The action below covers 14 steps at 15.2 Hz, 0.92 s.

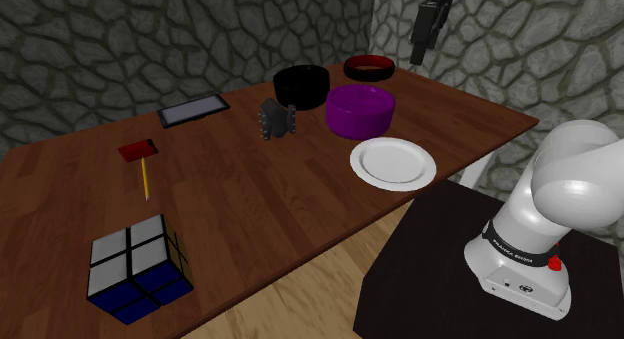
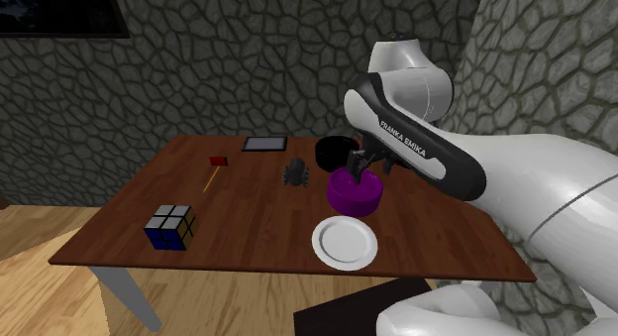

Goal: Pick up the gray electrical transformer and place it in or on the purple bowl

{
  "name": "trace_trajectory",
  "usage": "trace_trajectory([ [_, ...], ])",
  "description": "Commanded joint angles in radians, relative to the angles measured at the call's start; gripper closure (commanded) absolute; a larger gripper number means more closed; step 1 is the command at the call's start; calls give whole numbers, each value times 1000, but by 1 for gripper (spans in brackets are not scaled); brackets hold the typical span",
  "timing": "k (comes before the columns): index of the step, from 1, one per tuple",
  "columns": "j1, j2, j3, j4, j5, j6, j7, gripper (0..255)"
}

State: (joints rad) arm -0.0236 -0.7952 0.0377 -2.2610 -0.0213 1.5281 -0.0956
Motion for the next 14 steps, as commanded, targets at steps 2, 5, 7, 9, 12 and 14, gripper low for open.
trace_trajectory([
  [2, 1, 30, 3, 4, 7, 27, 6, 0],
  [5, 5, 125, 12, 24, 26, 104, 22, 0],
  [7, 8, 191, 19, 44, 38, 151, 32, 0],
  [9, 10, 258, 25, 70, 49, 195, 41, 0],
  [12, 14, 362, 34, 118, 64, 255, 53, 0],
  [14, 17, 433, 39, 156, 73, 290, 61, 0],
])
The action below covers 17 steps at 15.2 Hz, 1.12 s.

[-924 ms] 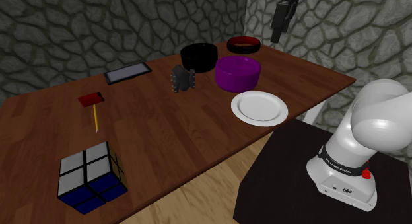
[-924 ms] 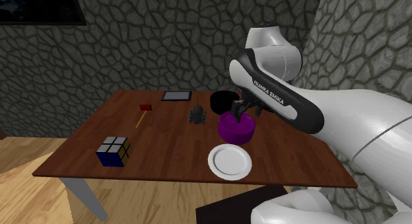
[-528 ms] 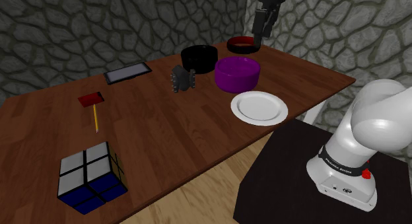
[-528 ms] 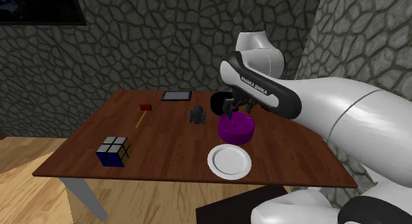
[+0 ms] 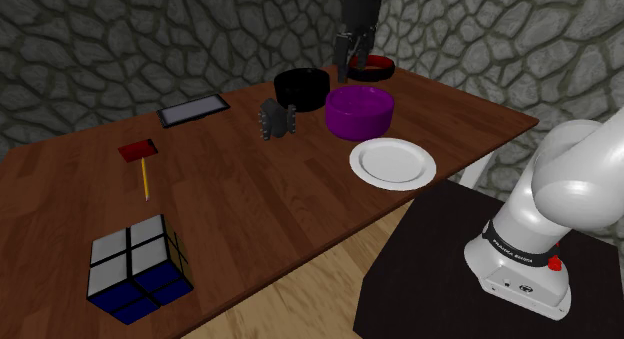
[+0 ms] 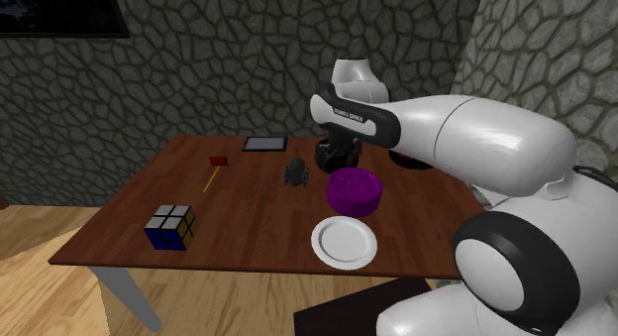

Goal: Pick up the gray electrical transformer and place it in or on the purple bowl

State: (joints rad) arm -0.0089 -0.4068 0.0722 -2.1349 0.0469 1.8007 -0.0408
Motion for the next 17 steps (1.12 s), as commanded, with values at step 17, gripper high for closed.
trace_trajectory([
  [17, 35, 692, 41, 590, 40, 128, 69, 0],
])
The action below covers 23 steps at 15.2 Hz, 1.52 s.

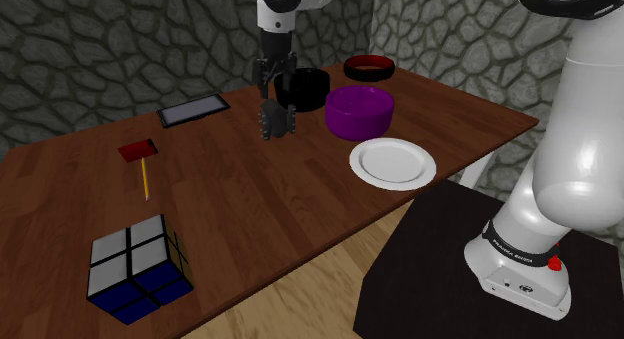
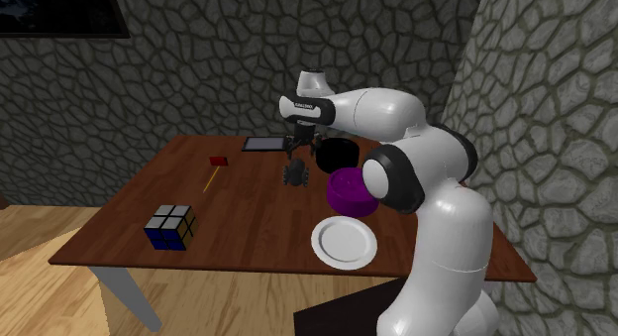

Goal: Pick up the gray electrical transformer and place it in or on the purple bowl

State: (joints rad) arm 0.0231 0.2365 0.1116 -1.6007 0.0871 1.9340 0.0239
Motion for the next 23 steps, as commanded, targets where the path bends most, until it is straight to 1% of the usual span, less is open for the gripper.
trace_trajectory([
  [1, 5, 75, 2, 87, 0, -9, 7, 0],
  [9, 12, 101, 4, 23, -1, 81, 7, 0],
  [16, 12, 101, 4, 24, -1, 81, 7, 0],
  [17, 12, 101, 4, 24, -1, 81, 7, 255],
  [23, 11, 100, 4, 23, -1, 81, 6, 255],
])
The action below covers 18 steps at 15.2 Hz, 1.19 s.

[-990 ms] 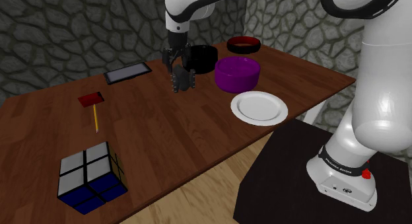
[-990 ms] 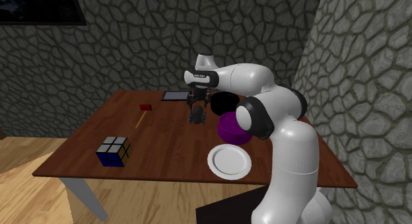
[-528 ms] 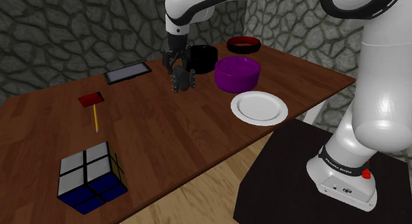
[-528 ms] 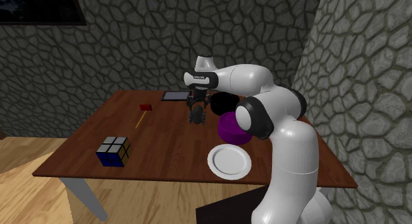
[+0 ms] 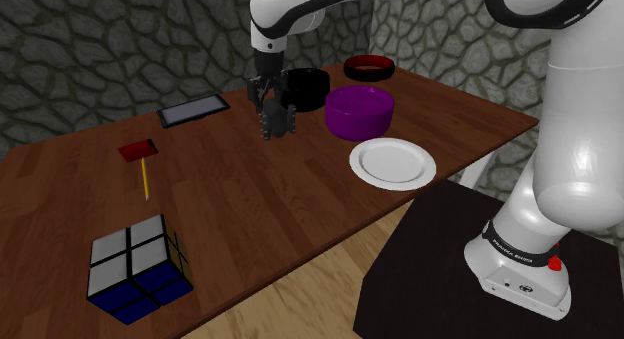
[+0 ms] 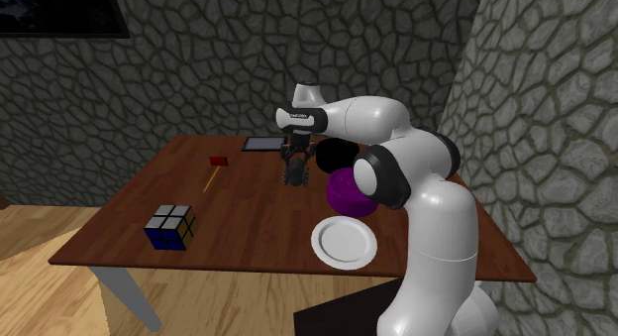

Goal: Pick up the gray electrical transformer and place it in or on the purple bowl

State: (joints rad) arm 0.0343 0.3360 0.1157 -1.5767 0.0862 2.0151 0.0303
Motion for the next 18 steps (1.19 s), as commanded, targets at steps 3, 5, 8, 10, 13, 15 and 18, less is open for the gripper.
trace_trajectory([
  [3, 0, 1, 0, 0, 0, 0, 1, 255],
  [5, 0, -3, 0, 20, -1, -25, 3, 255],
  [8, 0, -8, 0, 54, -2, -63, 7, 255],
  [10, 1, -10, 0, 78, -2, -89, 9, 255],
  [13, 1, -11, 0, 117, -3, -128, 13, 255],
  [15, 1, -10, 0, 144, -4, -155, 16, 255],
  [18, 2, -8, 1, 188, -6, -197, 20, 255],
])
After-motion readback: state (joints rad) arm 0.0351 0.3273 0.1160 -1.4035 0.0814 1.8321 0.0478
